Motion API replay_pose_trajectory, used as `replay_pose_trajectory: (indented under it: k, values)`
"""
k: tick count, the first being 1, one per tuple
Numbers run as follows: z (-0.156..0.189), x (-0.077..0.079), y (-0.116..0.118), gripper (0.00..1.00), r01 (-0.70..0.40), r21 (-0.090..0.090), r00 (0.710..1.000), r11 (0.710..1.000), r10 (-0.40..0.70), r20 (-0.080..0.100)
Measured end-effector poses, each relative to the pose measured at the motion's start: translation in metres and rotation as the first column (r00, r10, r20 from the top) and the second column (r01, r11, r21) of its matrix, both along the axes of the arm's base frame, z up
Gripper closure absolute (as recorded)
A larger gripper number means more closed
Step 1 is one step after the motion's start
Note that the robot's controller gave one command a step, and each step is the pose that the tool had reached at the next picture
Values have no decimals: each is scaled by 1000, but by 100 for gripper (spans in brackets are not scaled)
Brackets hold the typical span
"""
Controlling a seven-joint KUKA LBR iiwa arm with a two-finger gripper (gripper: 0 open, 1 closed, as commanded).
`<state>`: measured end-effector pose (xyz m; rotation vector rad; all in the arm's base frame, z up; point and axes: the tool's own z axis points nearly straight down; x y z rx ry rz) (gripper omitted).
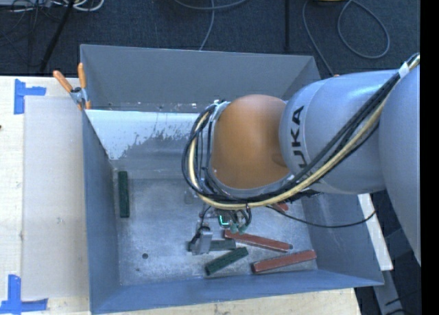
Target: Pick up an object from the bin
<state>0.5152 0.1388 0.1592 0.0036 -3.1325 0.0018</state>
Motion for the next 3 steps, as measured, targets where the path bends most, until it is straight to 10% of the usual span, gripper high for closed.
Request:
replay_pose_trajectory:
  k: [1,2,3]
  values:
    - [-93,25,-56,0,-117,1,993,993,117,2]
    - [-87,27,-54,100,-116,1,993,993,116,8]
    - [-89,27,-54,0,-115,2,993,993,115,11]
